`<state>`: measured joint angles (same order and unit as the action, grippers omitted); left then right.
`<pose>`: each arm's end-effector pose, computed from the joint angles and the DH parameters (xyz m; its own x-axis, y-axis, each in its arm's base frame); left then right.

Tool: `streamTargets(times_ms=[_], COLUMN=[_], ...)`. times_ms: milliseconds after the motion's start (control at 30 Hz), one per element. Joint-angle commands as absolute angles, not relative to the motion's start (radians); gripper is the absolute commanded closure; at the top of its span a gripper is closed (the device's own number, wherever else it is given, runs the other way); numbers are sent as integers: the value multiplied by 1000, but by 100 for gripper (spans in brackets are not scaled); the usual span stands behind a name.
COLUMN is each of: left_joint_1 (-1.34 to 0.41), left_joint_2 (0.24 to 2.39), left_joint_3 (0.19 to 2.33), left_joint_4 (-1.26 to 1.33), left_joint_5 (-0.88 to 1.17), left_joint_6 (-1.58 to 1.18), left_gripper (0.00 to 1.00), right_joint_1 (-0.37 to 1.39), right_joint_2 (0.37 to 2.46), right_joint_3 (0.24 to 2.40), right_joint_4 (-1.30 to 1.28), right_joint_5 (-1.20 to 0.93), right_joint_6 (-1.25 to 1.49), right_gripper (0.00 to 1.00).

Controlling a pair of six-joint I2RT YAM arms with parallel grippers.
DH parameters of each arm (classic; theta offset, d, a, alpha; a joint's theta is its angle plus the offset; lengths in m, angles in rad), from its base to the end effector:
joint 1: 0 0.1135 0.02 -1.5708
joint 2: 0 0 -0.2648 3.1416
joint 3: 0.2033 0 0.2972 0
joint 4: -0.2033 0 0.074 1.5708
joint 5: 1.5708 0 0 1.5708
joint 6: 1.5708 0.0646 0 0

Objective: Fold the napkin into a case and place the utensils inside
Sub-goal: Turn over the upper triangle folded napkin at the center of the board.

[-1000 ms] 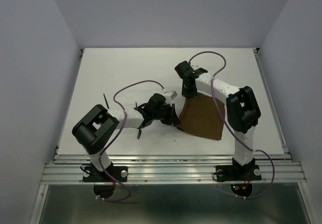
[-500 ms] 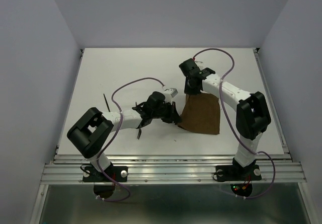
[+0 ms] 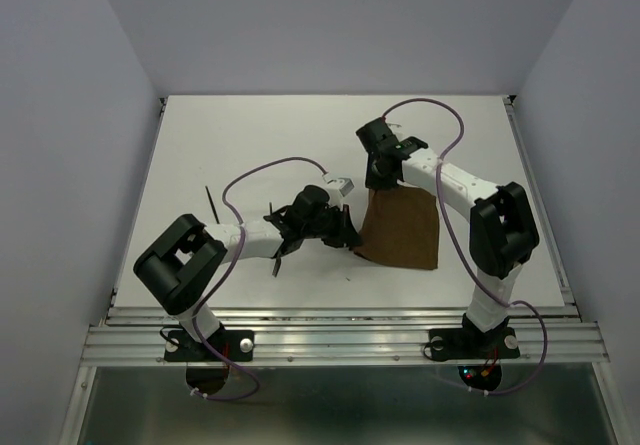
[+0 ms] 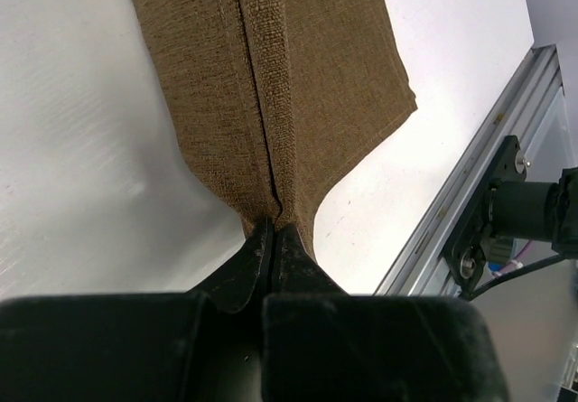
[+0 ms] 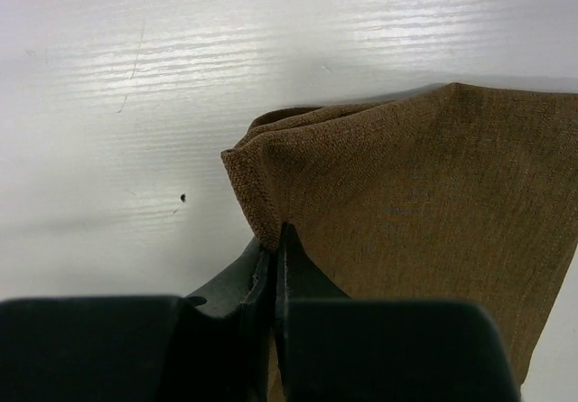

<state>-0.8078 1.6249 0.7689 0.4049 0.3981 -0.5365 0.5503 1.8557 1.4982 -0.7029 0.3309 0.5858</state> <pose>0.2518 -0.2996 0.1392 -0.7227 0.0741 -0.6871 0.6259 0.4919 -0.6053 0.3980 0.2196 0.2041 -0.8184 0.1114 -0.5638 0.1118 0.9932 0.0339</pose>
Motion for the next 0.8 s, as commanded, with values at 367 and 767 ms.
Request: streamTargets(times_ms=[367, 767], left_joint_1=[-833, -831], left_joint_2=[1615, 1612], left_joint_3=[660, 629], left_joint_4=[347, 353], left_joint_5=[390, 368], left_joint_6=[-538, -545], left_gripper=[100, 100], right_joint_1=[526, 545], right_joint_2=[1908, 1971], right_joint_3=[1522, 1552], right_joint_4=[-496, -466], right_joint_5=[347, 273], right_joint_6=[575, 580], right_gripper=[99, 99])
